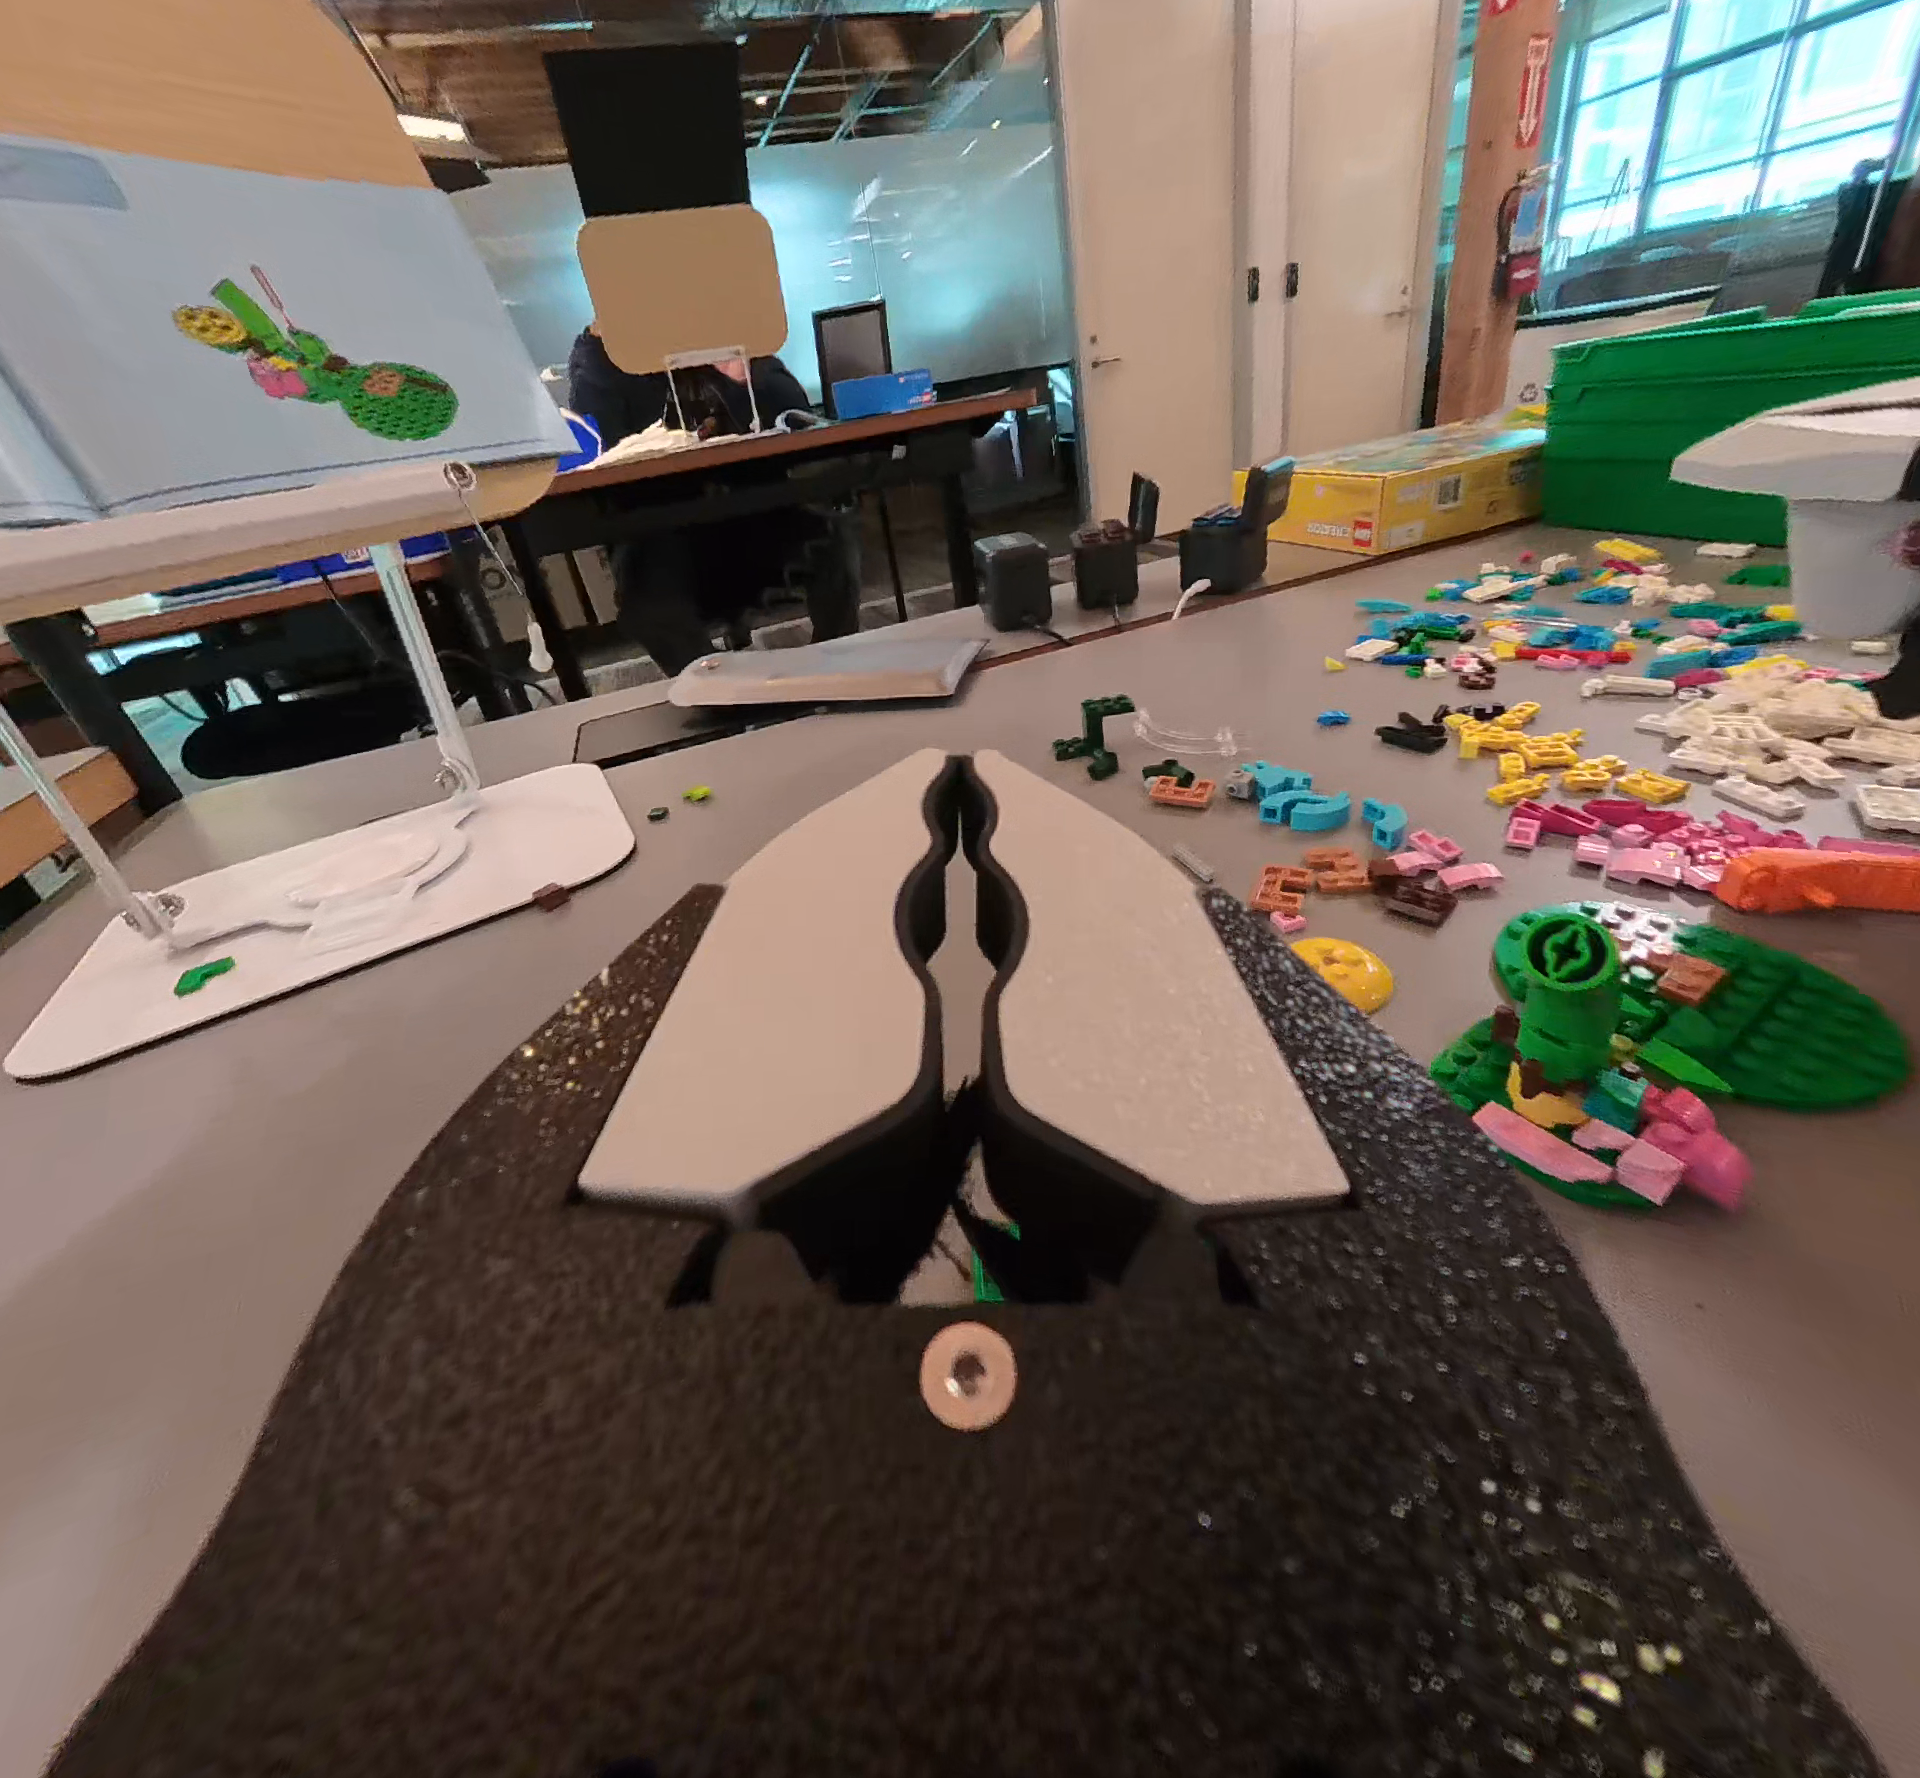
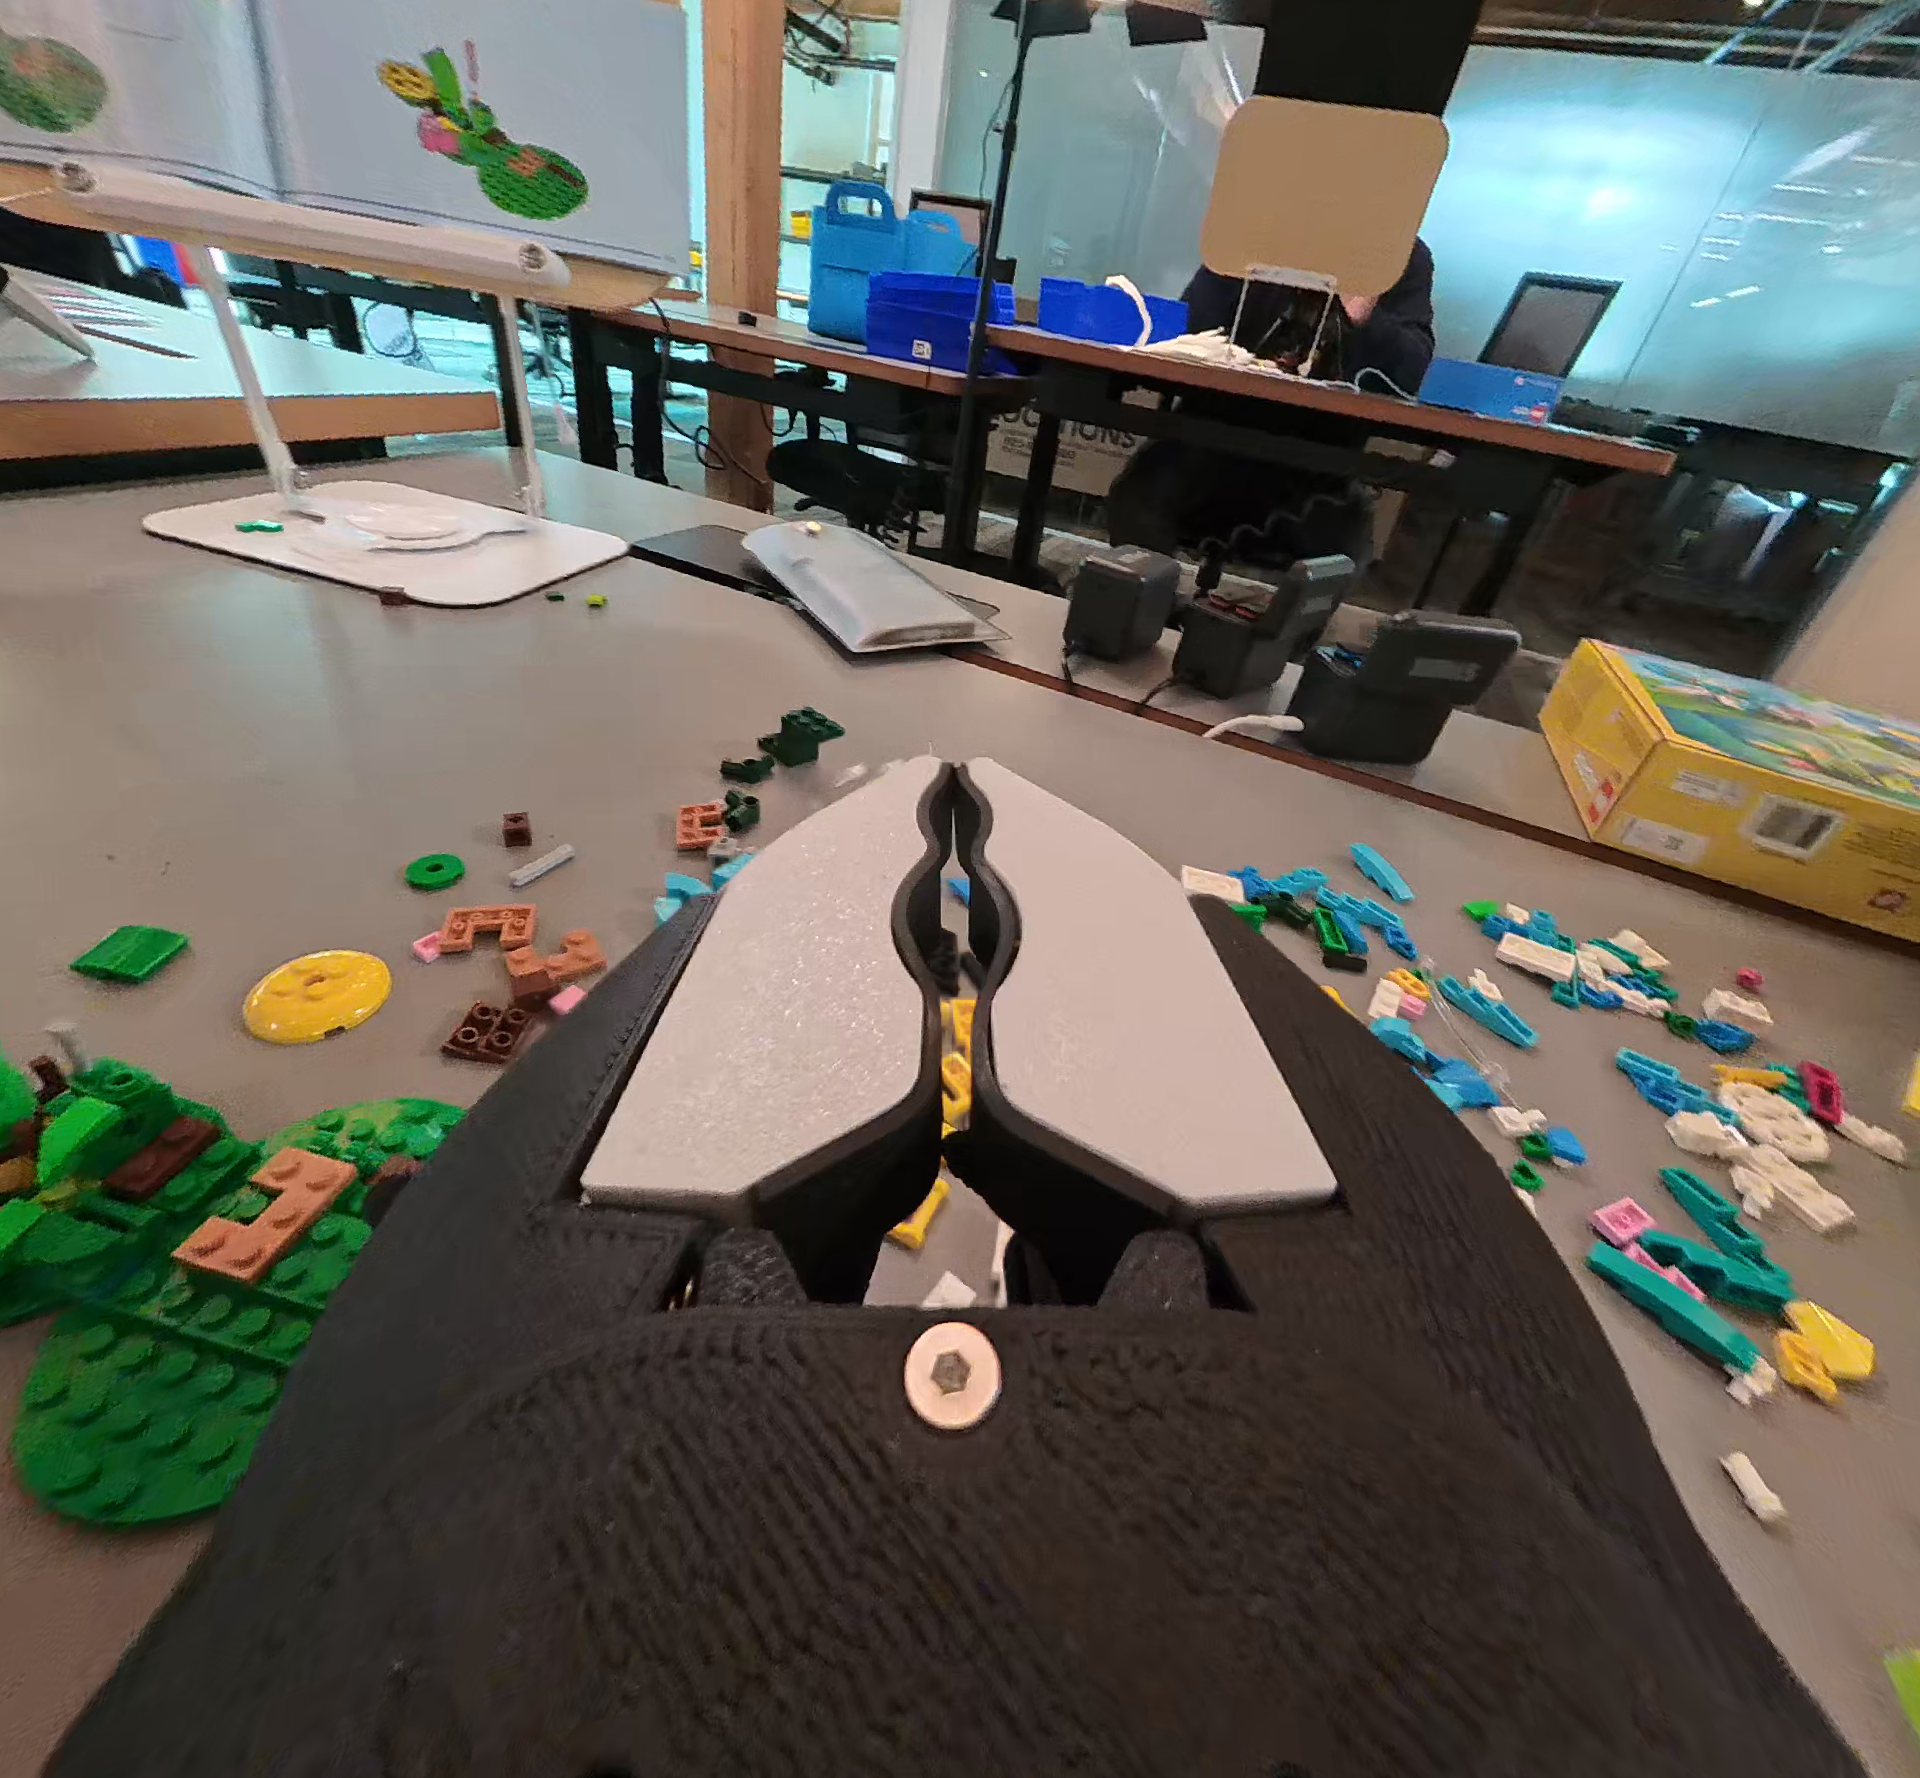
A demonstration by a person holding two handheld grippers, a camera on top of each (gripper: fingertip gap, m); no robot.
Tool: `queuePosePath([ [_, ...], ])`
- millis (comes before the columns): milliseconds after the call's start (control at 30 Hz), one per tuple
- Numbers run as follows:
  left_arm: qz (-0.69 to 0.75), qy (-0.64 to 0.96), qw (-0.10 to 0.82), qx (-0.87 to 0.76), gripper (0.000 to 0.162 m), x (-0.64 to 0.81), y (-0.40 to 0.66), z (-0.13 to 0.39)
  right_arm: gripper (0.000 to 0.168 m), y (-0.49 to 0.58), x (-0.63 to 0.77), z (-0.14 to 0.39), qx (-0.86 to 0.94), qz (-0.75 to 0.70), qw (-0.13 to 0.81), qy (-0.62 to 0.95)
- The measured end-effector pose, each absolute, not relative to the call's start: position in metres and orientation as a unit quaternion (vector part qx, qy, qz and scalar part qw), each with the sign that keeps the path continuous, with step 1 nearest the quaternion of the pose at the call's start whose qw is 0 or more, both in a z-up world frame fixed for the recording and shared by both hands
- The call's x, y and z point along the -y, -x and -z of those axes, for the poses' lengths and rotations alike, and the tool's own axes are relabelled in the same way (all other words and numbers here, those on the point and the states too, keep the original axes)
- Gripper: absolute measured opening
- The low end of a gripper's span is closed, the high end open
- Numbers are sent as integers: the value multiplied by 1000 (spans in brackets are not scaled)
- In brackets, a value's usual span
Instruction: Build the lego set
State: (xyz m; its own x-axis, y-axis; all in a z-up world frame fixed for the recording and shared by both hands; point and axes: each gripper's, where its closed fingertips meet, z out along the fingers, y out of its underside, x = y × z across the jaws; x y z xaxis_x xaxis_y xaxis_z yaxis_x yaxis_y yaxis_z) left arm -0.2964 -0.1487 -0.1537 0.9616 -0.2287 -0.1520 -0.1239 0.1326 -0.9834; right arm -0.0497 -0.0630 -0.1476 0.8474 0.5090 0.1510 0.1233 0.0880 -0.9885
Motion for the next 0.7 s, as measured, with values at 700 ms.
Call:
queuePosePath([
  [700, 49, 657, 738, -147, 0, 149, 290, 154, 0, 62, 71, 147, 235, -199, 693, 651],
])
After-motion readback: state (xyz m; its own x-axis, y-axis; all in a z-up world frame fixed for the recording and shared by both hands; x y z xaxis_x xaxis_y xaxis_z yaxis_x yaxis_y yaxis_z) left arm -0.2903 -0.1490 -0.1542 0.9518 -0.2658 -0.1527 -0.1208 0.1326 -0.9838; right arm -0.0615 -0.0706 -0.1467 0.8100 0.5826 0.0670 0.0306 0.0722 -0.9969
